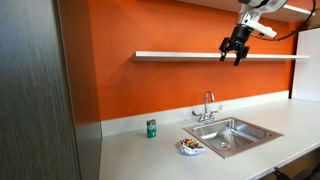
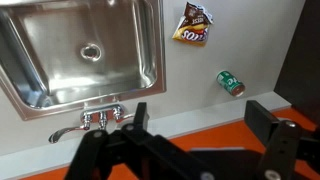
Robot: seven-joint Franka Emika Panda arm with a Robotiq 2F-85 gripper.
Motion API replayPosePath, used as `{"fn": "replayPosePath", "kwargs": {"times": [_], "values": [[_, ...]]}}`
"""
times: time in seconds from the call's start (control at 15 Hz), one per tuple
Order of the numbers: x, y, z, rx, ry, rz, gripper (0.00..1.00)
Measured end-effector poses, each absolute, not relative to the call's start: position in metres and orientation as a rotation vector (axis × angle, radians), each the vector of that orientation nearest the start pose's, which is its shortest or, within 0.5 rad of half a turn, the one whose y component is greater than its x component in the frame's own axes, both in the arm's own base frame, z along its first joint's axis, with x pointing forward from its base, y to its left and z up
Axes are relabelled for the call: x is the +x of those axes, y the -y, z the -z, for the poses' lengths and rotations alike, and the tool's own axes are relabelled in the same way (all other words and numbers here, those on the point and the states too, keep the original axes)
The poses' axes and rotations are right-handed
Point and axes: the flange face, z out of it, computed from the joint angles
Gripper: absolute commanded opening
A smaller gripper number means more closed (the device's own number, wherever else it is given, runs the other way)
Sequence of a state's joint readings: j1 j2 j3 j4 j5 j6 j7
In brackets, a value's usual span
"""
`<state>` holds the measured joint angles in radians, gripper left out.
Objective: Place the pack of fritos on the left side of the bottom shelf
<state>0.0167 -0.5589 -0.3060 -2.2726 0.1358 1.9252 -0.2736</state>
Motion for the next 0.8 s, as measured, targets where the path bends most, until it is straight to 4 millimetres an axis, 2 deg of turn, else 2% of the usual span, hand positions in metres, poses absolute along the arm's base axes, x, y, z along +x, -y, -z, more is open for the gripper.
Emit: {"fn": "replayPosePath", "kwargs": {"times": [0.27, 0.4, 0.6, 0.8], "values": [[0.389, 0.128, -0.575, -2.885, -0.032, 0.370, 1.00], [0.392, 0.122, -0.571, -2.893, -0.016, 0.350, 1.00], [0.408, 0.094, -0.549, -2.929, 0.061, 0.245, 1.00], [0.427, 0.052, -0.515, -2.956, 0.177, 0.108, 1.00]]}}
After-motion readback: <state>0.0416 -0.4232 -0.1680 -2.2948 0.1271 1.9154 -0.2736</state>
